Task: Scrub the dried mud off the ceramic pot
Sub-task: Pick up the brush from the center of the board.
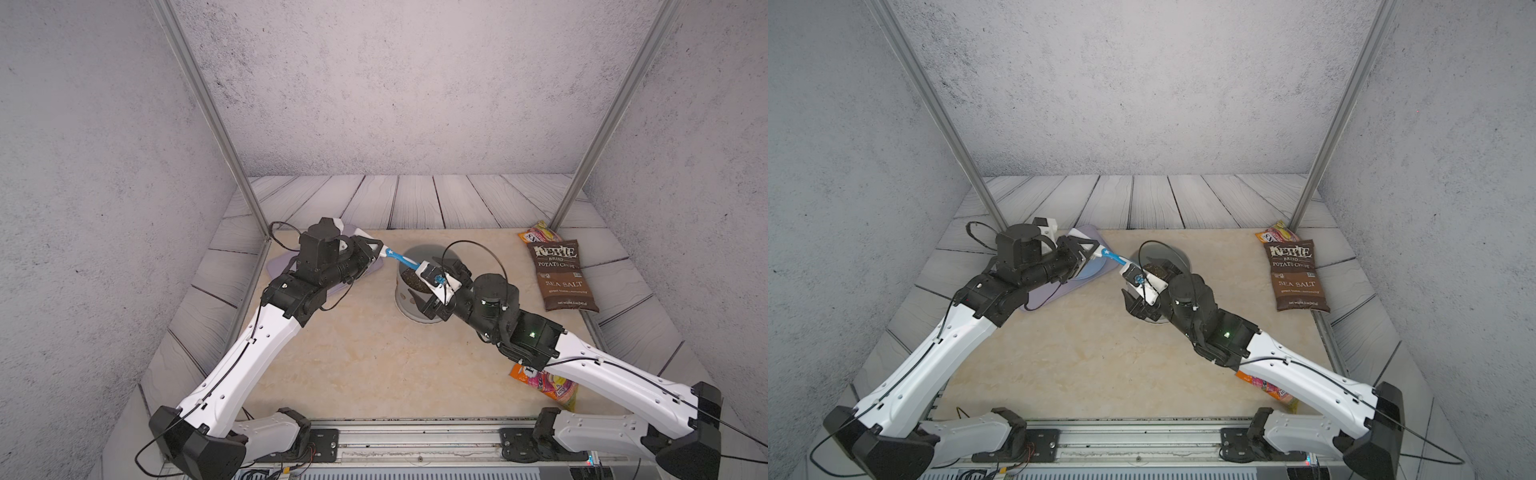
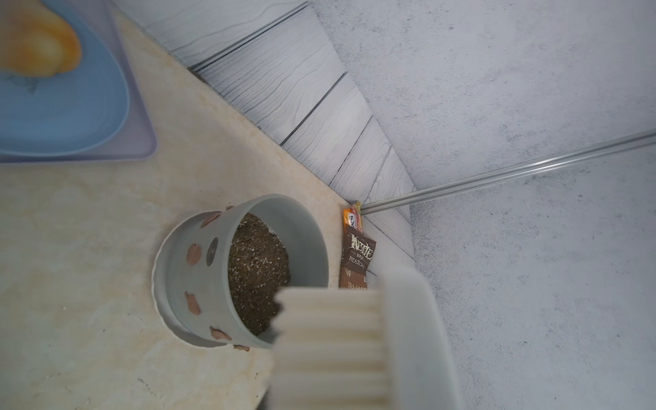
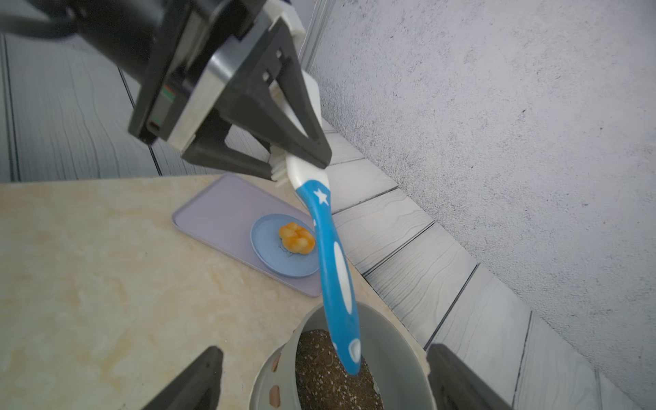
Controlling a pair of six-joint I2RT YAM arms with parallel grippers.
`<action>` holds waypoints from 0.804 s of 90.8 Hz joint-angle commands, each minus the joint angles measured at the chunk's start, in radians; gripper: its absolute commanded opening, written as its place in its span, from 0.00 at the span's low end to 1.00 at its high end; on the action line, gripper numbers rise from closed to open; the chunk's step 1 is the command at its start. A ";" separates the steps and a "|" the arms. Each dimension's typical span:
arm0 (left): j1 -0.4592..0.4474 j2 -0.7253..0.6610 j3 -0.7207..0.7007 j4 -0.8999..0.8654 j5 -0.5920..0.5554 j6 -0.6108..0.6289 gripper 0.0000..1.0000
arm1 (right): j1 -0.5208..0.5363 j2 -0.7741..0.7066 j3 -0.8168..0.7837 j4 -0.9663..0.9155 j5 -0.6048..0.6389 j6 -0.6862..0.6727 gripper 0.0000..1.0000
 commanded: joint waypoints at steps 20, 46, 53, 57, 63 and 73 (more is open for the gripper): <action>0.061 -0.038 -0.146 0.471 0.283 0.099 0.00 | -0.183 -0.049 0.024 0.132 -0.379 0.799 0.92; 0.060 -0.039 -0.163 0.642 0.310 0.018 0.00 | -0.215 -0.004 0.014 0.280 -0.464 1.162 0.91; 0.060 -0.038 -0.179 0.724 0.330 -0.006 0.00 | -0.228 0.000 -0.006 0.330 -0.479 1.238 0.90; 0.058 -0.037 -0.178 0.738 0.345 -0.005 0.00 | -0.234 0.005 -0.016 0.370 -0.492 1.281 0.88; 0.058 -0.034 -0.173 0.739 0.367 0.001 0.00 | -0.237 0.017 -0.008 0.406 -0.516 1.323 0.86; 0.049 -0.029 -0.172 0.774 0.388 -0.001 0.00 | -0.237 0.040 0.000 0.485 -0.548 1.398 0.76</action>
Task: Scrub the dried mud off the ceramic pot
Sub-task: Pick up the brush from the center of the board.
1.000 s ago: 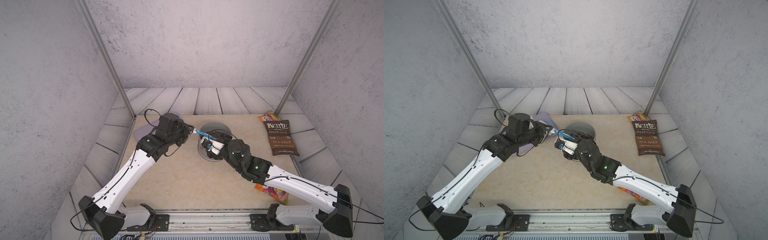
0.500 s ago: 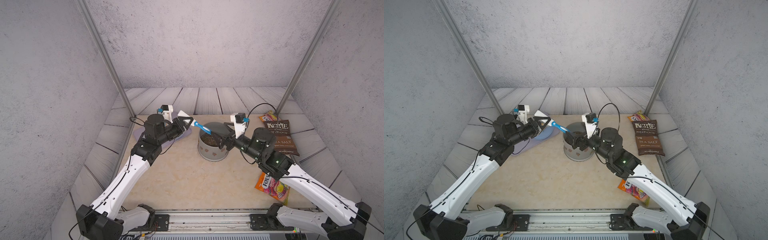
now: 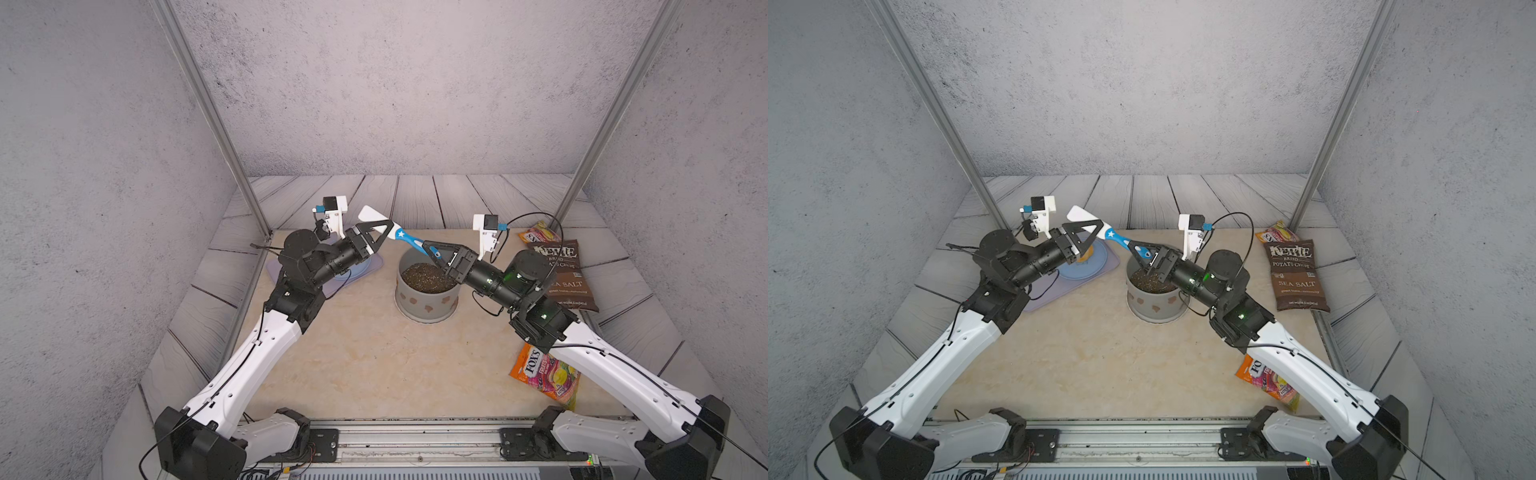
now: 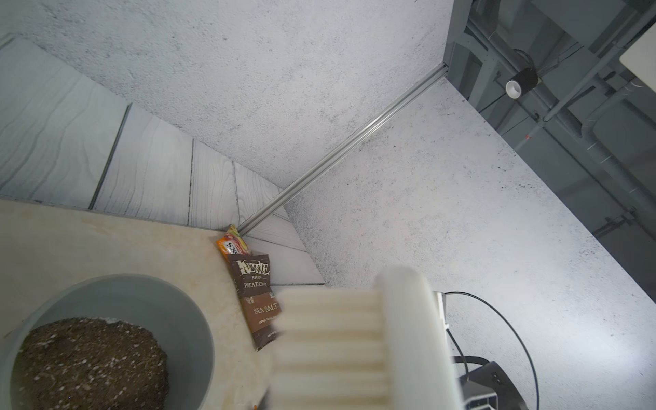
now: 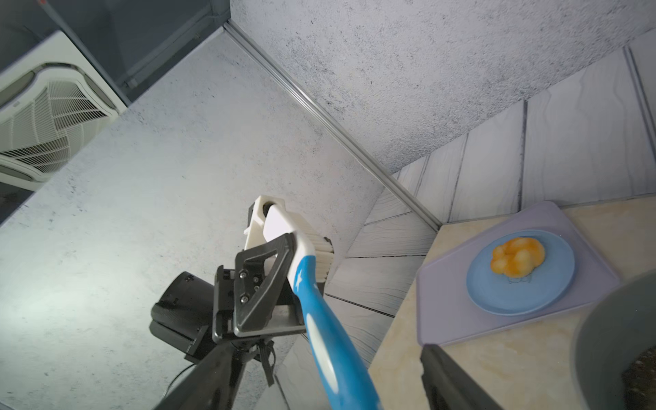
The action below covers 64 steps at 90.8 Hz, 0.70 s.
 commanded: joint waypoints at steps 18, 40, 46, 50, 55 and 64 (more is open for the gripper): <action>-0.019 0.004 0.007 0.131 0.053 -0.002 0.00 | -0.002 0.061 0.024 0.221 -0.127 0.199 0.56; -0.031 0.019 0.006 0.155 0.074 -0.015 0.00 | -0.003 0.076 0.045 0.204 -0.163 0.187 0.44; -0.034 0.022 0.005 0.153 0.084 -0.013 0.00 | -0.004 0.083 0.050 0.222 -0.167 0.192 0.40; -0.035 0.023 0.005 0.151 0.087 -0.014 0.00 | -0.003 0.087 0.054 0.234 -0.169 0.196 0.37; -0.036 0.024 0.004 0.148 0.091 -0.012 0.00 | -0.004 0.088 0.056 0.243 -0.167 0.201 0.34; -0.036 0.021 0.001 0.140 0.089 -0.005 0.00 | -0.004 0.087 0.060 0.251 -0.177 0.206 0.26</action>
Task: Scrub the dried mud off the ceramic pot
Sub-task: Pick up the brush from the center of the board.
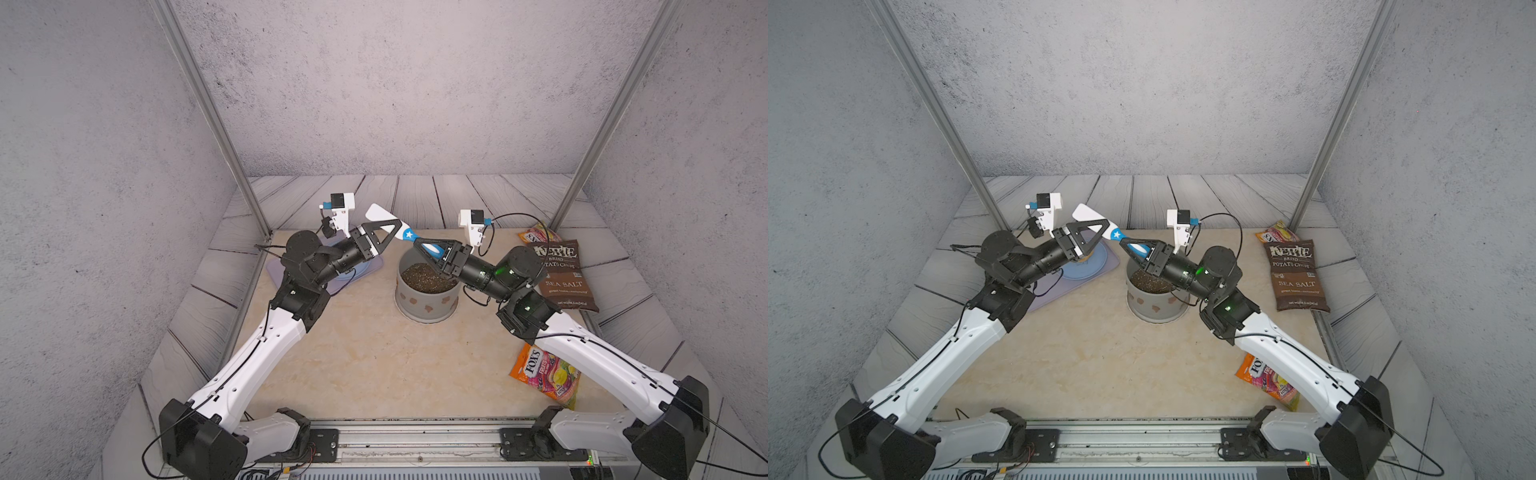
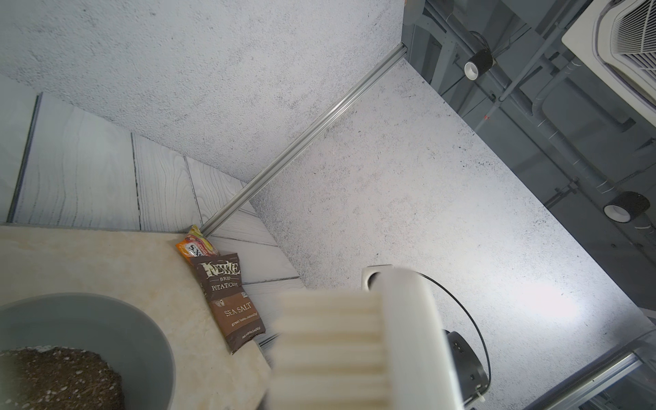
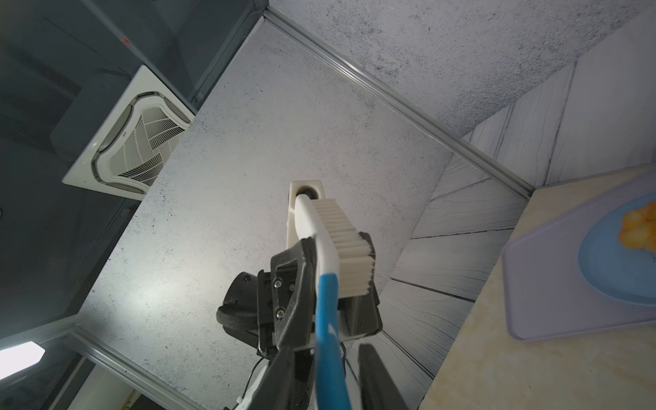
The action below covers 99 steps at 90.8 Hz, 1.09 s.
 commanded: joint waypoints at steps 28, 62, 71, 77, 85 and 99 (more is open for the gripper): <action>-0.008 -0.005 -0.016 0.055 0.041 -0.016 0.02 | -0.015 -0.028 0.004 0.083 -0.022 0.027 0.09; -0.005 -0.009 -0.015 0.021 0.040 0.007 0.35 | -0.044 -0.075 0.024 -0.073 -0.038 -0.125 0.00; -0.005 -0.013 0.007 -0.037 0.049 0.035 0.49 | -0.062 -0.107 0.026 -0.198 -0.038 -0.243 0.00; -0.005 -0.021 0.022 -0.104 0.047 0.073 0.57 | -0.066 -0.132 0.035 -0.311 -0.035 -0.367 0.00; -0.003 -0.043 0.037 -0.201 0.030 0.124 0.75 | -0.078 -0.165 0.041 -0.458 -0.014 -0.557 0.00; 0.004 -0.065 0.076 -0.470 -0.050 0.225 0.93 | -0.150 -0.221 0.037 -0.686 -0.007 -0.810 0.00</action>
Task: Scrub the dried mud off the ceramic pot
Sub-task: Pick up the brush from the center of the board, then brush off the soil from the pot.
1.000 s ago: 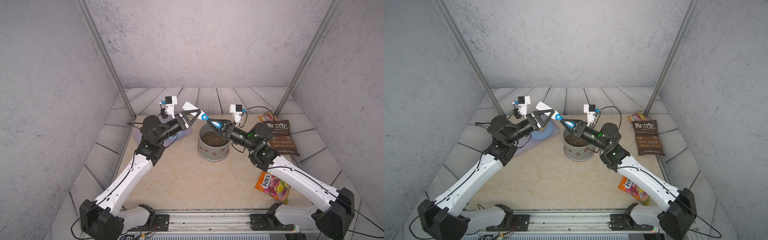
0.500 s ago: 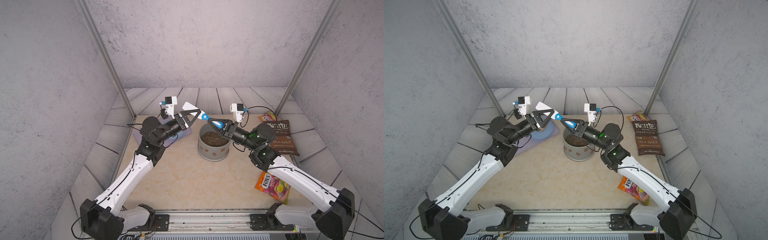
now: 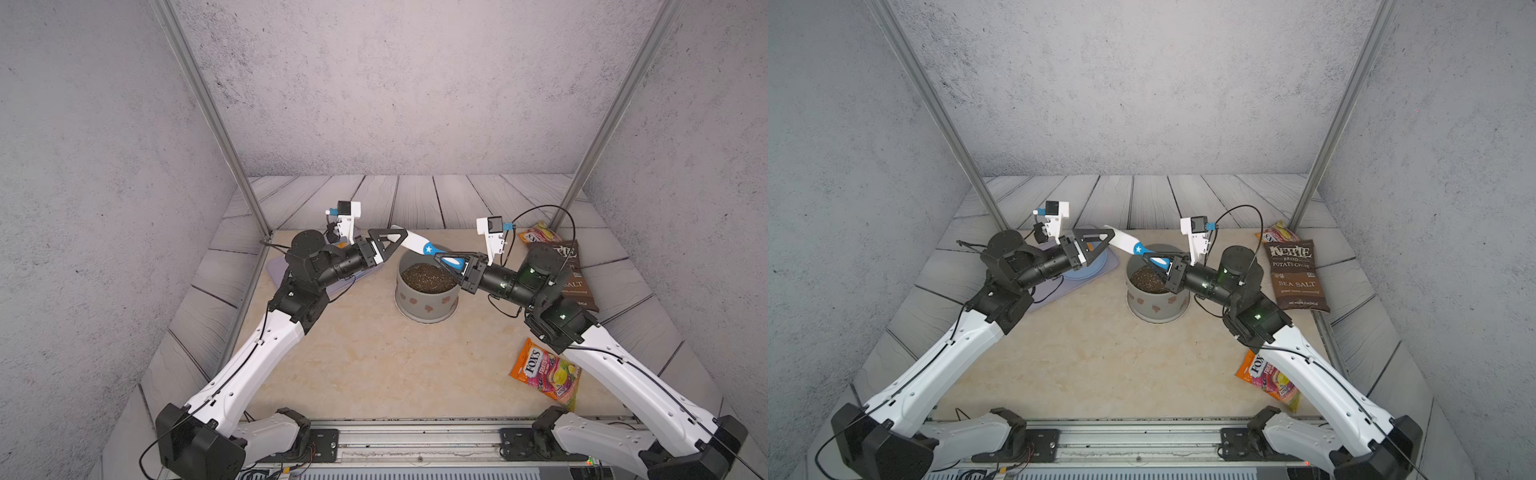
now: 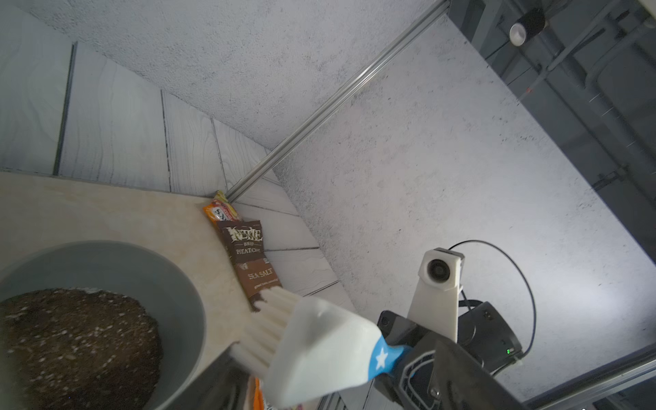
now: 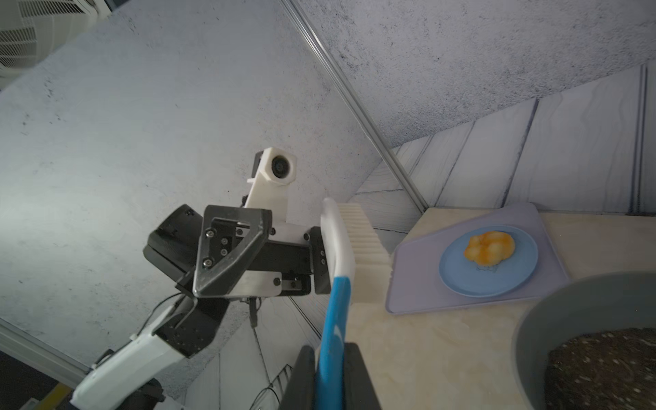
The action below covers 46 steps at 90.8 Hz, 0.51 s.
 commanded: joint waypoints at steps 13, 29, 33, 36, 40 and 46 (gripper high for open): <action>0.006 0.002 0.158 -0.598 -0.287 0.164 0.95 | -0.066 -0.057 0.079 -0.544 0.016 -0.530 0.00; -0.018 0.093 0.225 -0.734 -0.403 0.098 0.93 | -0.066 -0.098 0.016 -0.684 0.037 -0.714 0.00; -0.024 0.121 0.249 -0.774 -0.428 0.091 0.91 | -0.065 -0.107 -0.001 -0.695 0.044 -0.731 0.00; -0.028 0.144 0.266 -0.802 -0.445 0.076 0.89 | -0.065 -0.109 -0.011 -0.702 0.044 -0.744 0.00; -0.032 0.179 0.295 -0.845 -0.463 0.053 0.87 | -0.064 -0.111 -0.021 -0.709 0.034 -0.754 0.00; -0.049 0.245 0.363 -0.930 -0.485 0.051 0.85 | -0.064 -0.109 -0.044 -0.697 0.022 -0.763 0.00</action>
